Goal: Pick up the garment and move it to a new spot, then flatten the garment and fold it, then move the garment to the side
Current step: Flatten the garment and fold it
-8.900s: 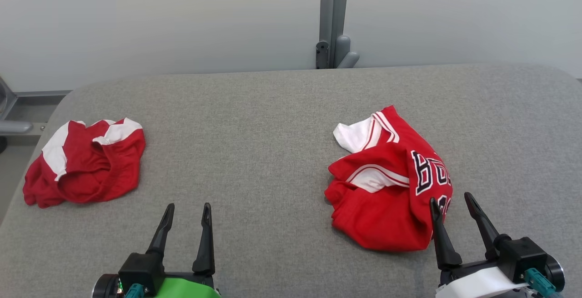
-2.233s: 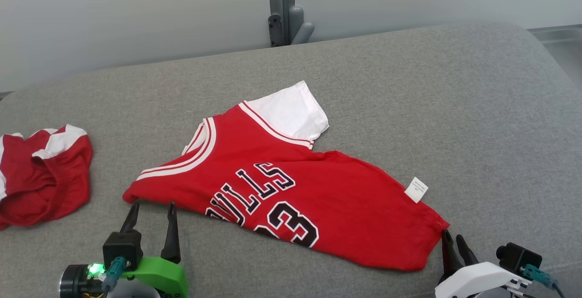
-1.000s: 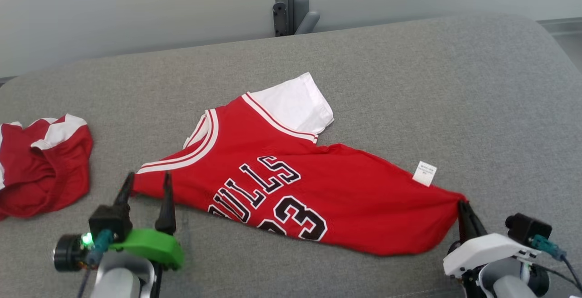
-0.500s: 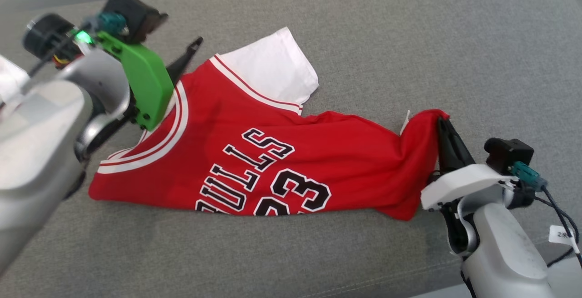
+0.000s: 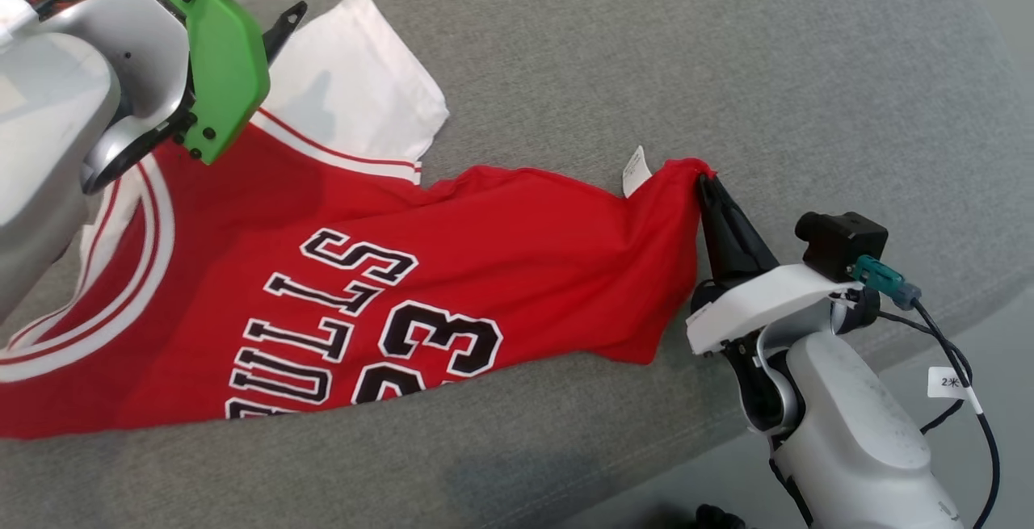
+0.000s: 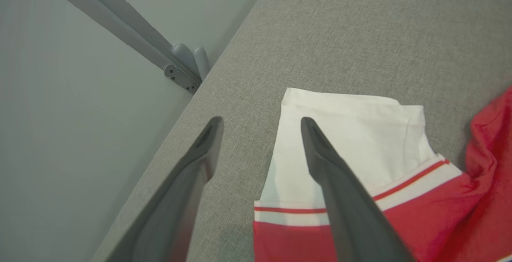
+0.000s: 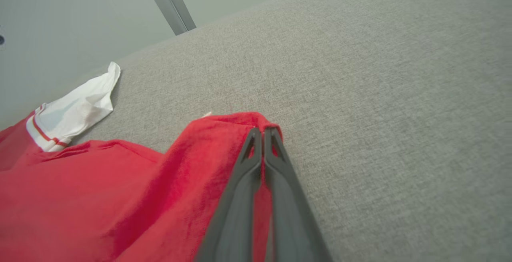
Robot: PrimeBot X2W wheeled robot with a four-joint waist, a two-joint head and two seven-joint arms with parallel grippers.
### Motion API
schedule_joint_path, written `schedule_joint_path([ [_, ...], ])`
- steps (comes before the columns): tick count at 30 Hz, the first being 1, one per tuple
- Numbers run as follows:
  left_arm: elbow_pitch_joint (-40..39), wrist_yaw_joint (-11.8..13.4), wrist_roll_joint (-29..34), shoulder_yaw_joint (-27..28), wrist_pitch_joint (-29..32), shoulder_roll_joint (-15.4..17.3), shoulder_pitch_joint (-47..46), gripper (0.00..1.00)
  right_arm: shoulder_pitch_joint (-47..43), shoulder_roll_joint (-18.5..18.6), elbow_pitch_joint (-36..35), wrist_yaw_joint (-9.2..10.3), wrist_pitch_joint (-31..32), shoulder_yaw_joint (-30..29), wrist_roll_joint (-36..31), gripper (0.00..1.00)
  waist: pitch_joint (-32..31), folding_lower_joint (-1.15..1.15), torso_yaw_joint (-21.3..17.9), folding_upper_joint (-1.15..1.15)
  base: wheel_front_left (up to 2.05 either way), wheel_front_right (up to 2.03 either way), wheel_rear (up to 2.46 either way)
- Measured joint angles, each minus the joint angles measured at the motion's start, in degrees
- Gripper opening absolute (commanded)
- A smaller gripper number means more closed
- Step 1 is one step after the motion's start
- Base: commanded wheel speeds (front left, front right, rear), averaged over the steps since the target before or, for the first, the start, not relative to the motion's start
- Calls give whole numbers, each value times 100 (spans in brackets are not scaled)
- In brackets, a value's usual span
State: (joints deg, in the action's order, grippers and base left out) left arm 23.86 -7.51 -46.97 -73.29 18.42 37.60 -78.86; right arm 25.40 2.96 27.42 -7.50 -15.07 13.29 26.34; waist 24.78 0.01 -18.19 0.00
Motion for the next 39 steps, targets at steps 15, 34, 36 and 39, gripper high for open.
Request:
schedule_joint_path([
  [15,800,0,666,-14,294,36,102,100,-27,-7,-197,0,0,677,554,0,563,-1,-989,0,0,0,0],
  [34,619,4,687,12,1058,-55,-54,0,-40,-14,-255,-1,0,598,664,0,783,-1,-1162,0,0,0,0],
  [36,515,3,719,-1,953,-42,-55,0,-26,-14,-274,-1,0,532,613,0,757,-1,-1126,0,0,0,0],
  [39,458,0,711,-12,499,-136,-55,0,5,-20,-293,-2,0,368,498,0,664,-1,-1057,0,0,0,0],
])
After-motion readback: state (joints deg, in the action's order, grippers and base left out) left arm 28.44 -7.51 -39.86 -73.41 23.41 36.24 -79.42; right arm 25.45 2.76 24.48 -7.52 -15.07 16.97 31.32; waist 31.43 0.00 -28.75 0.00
